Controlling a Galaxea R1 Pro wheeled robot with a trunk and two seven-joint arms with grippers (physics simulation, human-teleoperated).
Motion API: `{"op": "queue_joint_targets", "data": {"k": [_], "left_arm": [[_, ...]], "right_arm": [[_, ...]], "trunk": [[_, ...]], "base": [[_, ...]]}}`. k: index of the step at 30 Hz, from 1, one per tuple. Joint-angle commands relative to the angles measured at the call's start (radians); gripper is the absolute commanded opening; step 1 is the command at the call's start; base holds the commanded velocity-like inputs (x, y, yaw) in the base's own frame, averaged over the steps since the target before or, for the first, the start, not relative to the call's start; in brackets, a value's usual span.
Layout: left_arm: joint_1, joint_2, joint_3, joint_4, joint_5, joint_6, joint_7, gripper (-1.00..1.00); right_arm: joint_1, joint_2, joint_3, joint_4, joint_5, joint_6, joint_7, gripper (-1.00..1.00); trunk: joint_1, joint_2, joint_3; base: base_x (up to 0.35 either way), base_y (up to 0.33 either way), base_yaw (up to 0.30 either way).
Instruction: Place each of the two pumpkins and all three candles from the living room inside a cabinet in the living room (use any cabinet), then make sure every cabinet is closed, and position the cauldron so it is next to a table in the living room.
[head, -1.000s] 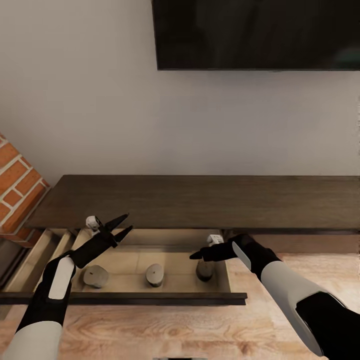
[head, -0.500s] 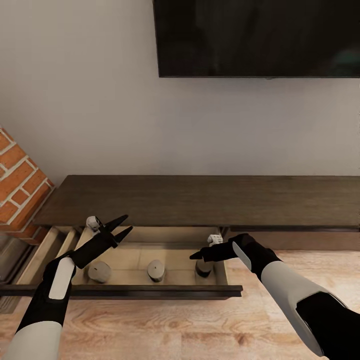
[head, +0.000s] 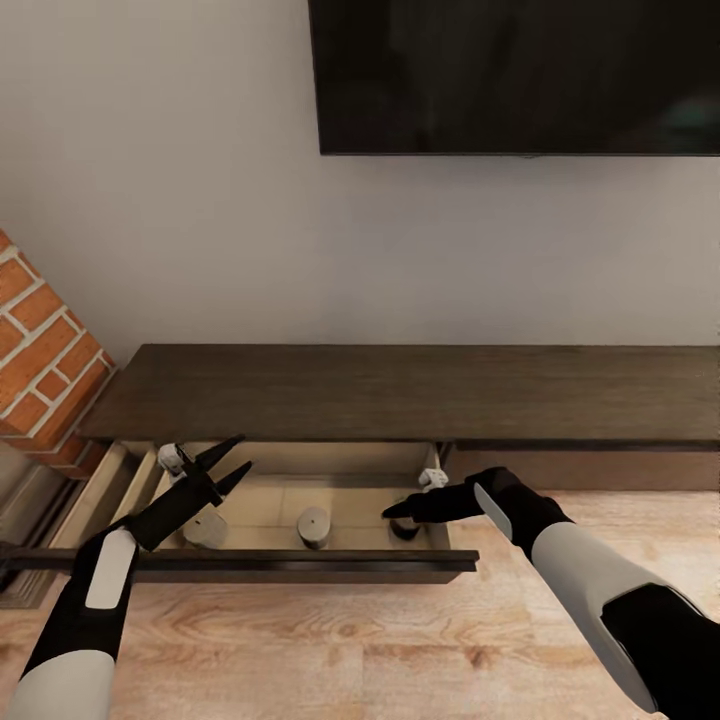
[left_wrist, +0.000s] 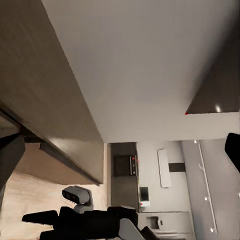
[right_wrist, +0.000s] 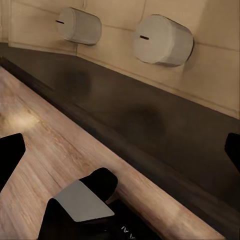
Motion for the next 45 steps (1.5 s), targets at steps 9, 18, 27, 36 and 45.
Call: {"op": "queue_joint_targets", "data": {"k": [9, 18, 27, 36, 45], "left_arm": [[0.051, 0.065, 0.006, 0.01, -0.003, 0.0, -0.001, 1.0], [0.127, 0.108, -0.06, 0.015, -0.036, 0.018, -0.002, 1.0], [0.146, 0.105, -0.12, 0.086, -0.169, 0.011, 0.0, 1.0], [0.146, 0.054, -0.157, 0.126, -0.494, -0.118, 0.025, 1.0], [0.146, -0.062, -0.295, 0.478, -0.726, -0.721, 0.682, 1.0]], "right_arm": [[0.0, 0.004, 0.007, 0.001, 0.003, -0.002, 0.005, 1.0], [0.0, 0.005, 0.009, 0.012, 0.005, -0.004, 0.002, 1.0], [0.04, 0.007, 0.017, 0.025, 0.008, -0.008, 0.001, 1.0], [0.187, 0.019, 0.047, 0.04, 0.116, -0.177, -0.095, 1.0], [0.318, 0.179, 0.048, 0.323, 0.167, -0.857, -0.678, 1.0]], "trunk": [[0.0, 0.0, 0.0], [0.0, 0.0, 0.0], [0.0, 0.0, 0.0], [0.0, 0.0, 0.0], [0.0, 0.0, 0.0]], "base": [[-0.259, 0.0, 0.0], [-0.23, 0.0, 0.0], [-0.031, 0.0, 0.0], [0.0, 0.0, 0.0], [0.0, 0.0, 0.0]]}}
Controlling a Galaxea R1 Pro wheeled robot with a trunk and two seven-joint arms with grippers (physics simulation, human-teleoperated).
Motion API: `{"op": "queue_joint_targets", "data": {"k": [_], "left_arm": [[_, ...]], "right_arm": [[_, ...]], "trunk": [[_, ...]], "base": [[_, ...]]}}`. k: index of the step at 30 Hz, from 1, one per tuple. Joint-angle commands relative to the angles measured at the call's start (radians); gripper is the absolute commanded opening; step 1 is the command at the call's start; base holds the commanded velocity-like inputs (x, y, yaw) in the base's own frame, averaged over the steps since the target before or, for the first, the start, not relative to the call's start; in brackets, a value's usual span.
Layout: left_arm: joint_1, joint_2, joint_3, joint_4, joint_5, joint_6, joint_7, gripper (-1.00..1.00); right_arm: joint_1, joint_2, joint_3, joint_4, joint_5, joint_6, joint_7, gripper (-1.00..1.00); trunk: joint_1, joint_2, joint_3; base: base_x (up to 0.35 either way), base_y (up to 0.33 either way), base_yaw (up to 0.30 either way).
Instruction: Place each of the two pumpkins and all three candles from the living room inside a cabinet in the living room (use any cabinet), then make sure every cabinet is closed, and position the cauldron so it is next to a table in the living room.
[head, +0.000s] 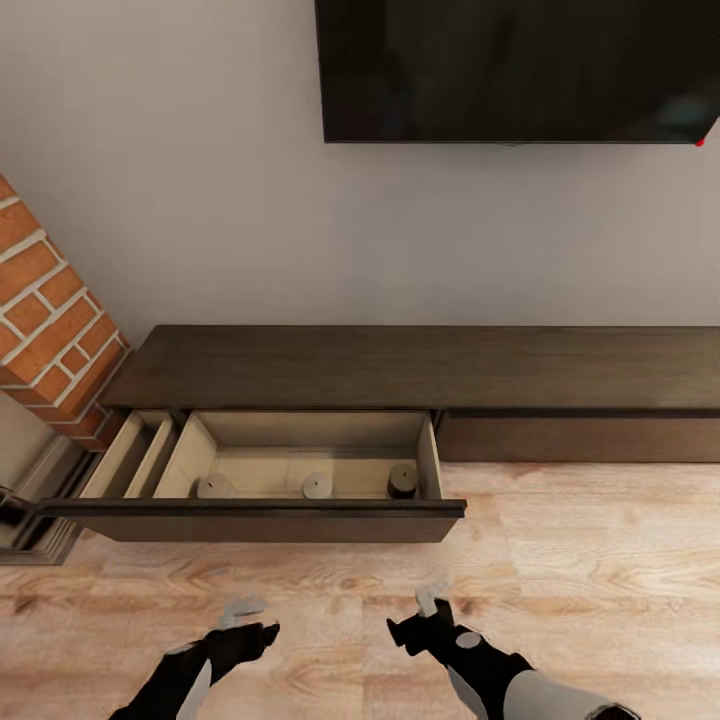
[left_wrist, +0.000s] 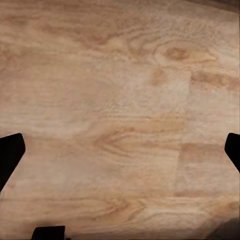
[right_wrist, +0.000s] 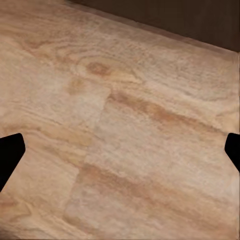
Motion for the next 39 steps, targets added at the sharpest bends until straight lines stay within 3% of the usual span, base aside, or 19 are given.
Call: {"op": "queue_joint_targets", "data": {"k": [1, 2, 3, 4, 7, 12, 21, 39], "left_arm": [[0.0, -0.013, -0.041, 0.034, 0.0, -0.052, 0.072, 1.0], [0.0, -0.028, -0.098, 0.076, 0.001, -0.112, 0.162, 1.0], [0.0, -0.032, -0.115, 0.088, 0.002, -0.128, 0.188, 1.0], [0.0, -0.04, -0.156, 0.113, 0.003, -0.163, 0.248, 1.0], [0.0, -0.046, -0.196, 0.136, 0.008, -0.23, 0.306, 1.0], [0.0, -0.049, -0.205, 0.179, 0.009, -0.336, 0.312, 1.0], [0.0, -0.049, -0.207, 0.176, 0.007, -0.345, 0.306, 1.0], [0.0, -0.049, -0.199, 0.175, 0.015, -0.346, 0.313, 1.0]], "right_arm": [[0.002, 0.005, 0.0, 0.012, -0.001, -0.025, -0.03, 1.0], [0.011, 0.01, -0.001, 0.021, -0.003, -0.047, -0.068, 1.0], [0.015, 0.011, -0.001, 0.023, -0.003, -0.053, -0.079, 1.0], [0.028, 0.013, -0.001, 0.026, -0.005, -0.073, -0.101, 1.0], [0.05, 0.023, -0.001, 0.03, -0.008, -0.15, -0.123, 1.0], [0.058, 0.029, -0.001, 0.027, -0.009, -0.185, -0.127, 1.0], [0.058, 0.029, -0.005, 0.02, -0.009, -0.188, -0.127, 1.0], [0.058, 0.029, -0.005, 0.02, -0.008, -0.19, -0.126, 1.0]], "trunk": [[0.0, 0.0, 0.0], [0.0, 0.0, 0.0], [0.0, 0.0, 0.0], [0.0, 0.0, 0.0], [0.0, 0.0, 0.001], [0.0, 0.0, 0.006], [0.0, 0.0, 0.008], [0.069, -0.126, -0.048]], "base": [[0.0, 0.0, 0.0], [0.0, 0.0, 0.0], [0.0, 0.0, 0.0], [0.0, 0.0, 0.0], [0.0, 0.0, -0.042], [0.0, 0.0, -0.171], [0.0, 0.0, -0.038], [0.0, 0.0, 0.0]]}}
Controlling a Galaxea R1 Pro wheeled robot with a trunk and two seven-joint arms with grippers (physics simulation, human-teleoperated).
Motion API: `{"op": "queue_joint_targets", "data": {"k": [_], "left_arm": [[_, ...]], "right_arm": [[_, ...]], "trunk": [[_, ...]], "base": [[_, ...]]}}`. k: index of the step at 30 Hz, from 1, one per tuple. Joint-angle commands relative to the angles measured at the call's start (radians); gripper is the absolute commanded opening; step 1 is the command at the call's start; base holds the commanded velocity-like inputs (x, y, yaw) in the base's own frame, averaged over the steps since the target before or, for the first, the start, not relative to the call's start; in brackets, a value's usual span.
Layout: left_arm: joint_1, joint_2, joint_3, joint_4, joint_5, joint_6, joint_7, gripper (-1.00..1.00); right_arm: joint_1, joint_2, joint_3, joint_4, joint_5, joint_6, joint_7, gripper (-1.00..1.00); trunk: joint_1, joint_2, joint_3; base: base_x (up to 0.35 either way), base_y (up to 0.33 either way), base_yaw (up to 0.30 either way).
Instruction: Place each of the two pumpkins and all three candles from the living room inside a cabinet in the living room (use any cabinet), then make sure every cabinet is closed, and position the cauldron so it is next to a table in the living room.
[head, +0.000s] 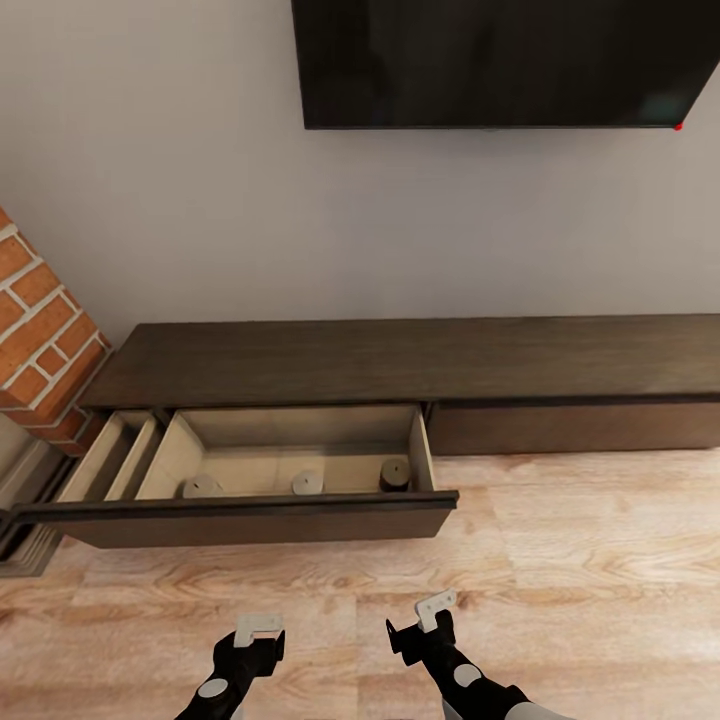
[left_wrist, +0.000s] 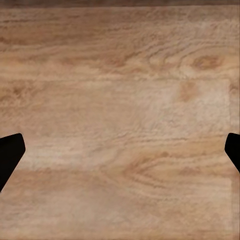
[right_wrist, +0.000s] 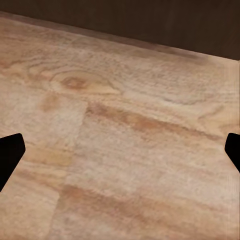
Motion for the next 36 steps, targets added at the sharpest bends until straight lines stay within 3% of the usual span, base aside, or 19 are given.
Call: {"op": "queue_joint_targets", "data": {"k": [1, 12, 18, 23, 28, 36], "left_arm": [[0.0, 0.0, 0.0, 0.001, 0.0, 0.0, 0.001, 1.0], [0.0, 0.002, 0.007, 0.001, 0.0, 0.0, 0.001, 1.0], [-0.013, 0.008, 0.016, -0.087, 0.0, 0.0, 0.001, 1.0], [-0.014, 0.009, 0.017, -0.098, 0.0, 0.0, 0.001, 1.0], [-0.014, 0.007, 0.017, -0.109, 0.0, 0.0, 0.002, 1.0], [-0.018, 0.013, 0.019, -0.116, 0.019, 0.0, 0.001, 1.0]], "right_arm": [[0.0, 0.0, 0.0, 0.0, 0.0, 0.0, 0.0, 1.0], [0.0, 0.0, -0.001, -0.01, 0.0, -0.008, 0.0, 1.0], [-0.001, 0.009, -0.003, -0.071, -0.001, -0.013, -0.001, 1.0], [-0.002, 0.012, -0.004, -0.101, -0.001, -0.014, -0.006, 1.0], [-0.002, 0.013, -0.004, -0.108, -0.001, -0.015, -0.067, 1.0], [-0.003, 0.013, -0.004, -0.115, -0.003, -0.031, -0.094, 1.0]], "trunk": [[0.004, -0.007, -0.003], [0.046, -0.084, -0.038], [0.069, -0.126, -0.056], [0.088, -0.161, -0.072], [0.107, -0.196, -0.088], [0.138, -0.252, -0.113]], "base": [[0.0, 0.0, 0.0], [0.0, 0.0, 0.0], [0.0, 0.0, 0.0], [0.0, 0.0, 0.0], [0.0, 0.0, 0.0], [0.0, 0.0, 0.0]]}}
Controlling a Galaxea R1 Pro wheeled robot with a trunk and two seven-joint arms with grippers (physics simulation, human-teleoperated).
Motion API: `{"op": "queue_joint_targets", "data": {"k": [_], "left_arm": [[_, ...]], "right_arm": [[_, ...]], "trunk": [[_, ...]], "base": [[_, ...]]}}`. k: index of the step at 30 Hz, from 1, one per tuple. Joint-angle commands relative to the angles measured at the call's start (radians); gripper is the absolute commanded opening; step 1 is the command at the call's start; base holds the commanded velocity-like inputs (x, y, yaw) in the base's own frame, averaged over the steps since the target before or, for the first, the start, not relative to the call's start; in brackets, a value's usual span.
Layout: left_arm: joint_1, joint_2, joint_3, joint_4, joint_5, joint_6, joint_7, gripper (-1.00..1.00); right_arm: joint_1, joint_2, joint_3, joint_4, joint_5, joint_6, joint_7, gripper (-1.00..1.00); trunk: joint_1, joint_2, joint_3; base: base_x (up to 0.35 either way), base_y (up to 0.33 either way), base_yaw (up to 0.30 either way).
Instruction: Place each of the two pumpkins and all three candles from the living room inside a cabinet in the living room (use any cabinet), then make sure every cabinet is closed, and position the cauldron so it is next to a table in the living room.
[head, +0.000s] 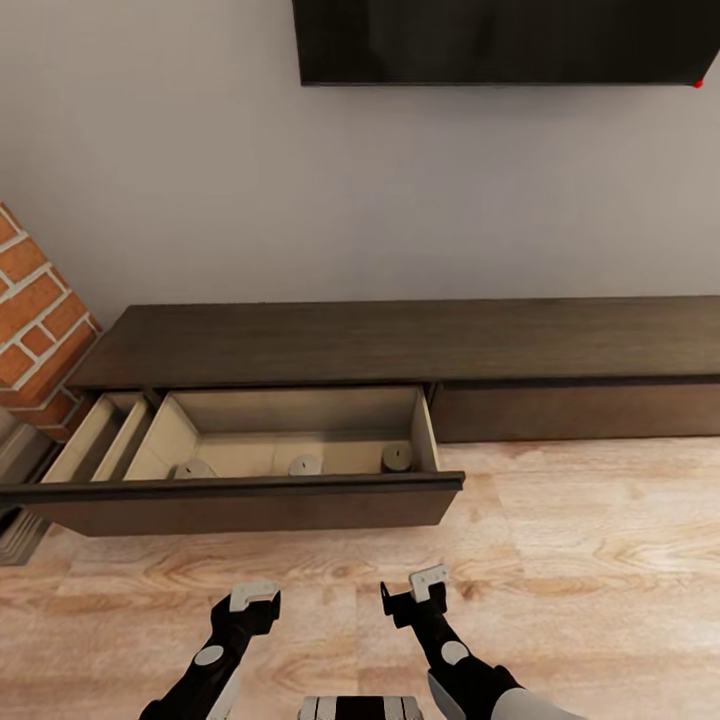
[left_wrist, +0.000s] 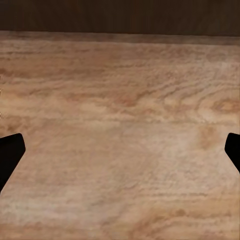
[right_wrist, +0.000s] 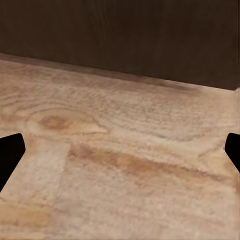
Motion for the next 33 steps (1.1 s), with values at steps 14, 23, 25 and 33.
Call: {"op": "queue_joint_targets", "data": {"k": [14, 23, 25, 33], "left_arm": [[-0.002, -0.001, 0.04, -0.02, 0.002, 0.0, -0.003, 1.0], [-0.002, 0.003, 0.046, -0.011, 0.004, -0.03, 0.0, 1.0], [-0.002, 0.003, 0.057, -0.009, 0.004, -0.033, 0.0, 1.0], [-0.002, 0.004, 0.097, -0.008, 0.004, -0.036, -0.006, 1.0]], "right_arm": [[-0.002, 0.019, 0.002, -0.021, -0.077, -0.003, -0.045, 1.0], [-0.002, 0.019, 0.006, -0.022, -0.072, 0.0, -0.044, 1.0], [-0.002, 0.019, 0.007, -0.022, -0.07, 0.002, -0.044, 1.0], [-0.002, 0.019, 0.008, -0.022, -0.068, -0.002, -0.044, 1.0]], "trunk": [[0.027, -0.049, -0.018], [0.027, -0.049, -0.018], [0.027, -0.049, -0.018], [0.027, -0.049, -0.018]], "base": [[0.0, 0.0, -0.044], [0.008, 0.0, -0.001], [0.086, 0.0, 0.0], [0.072, 0.0, 0.0]]}}
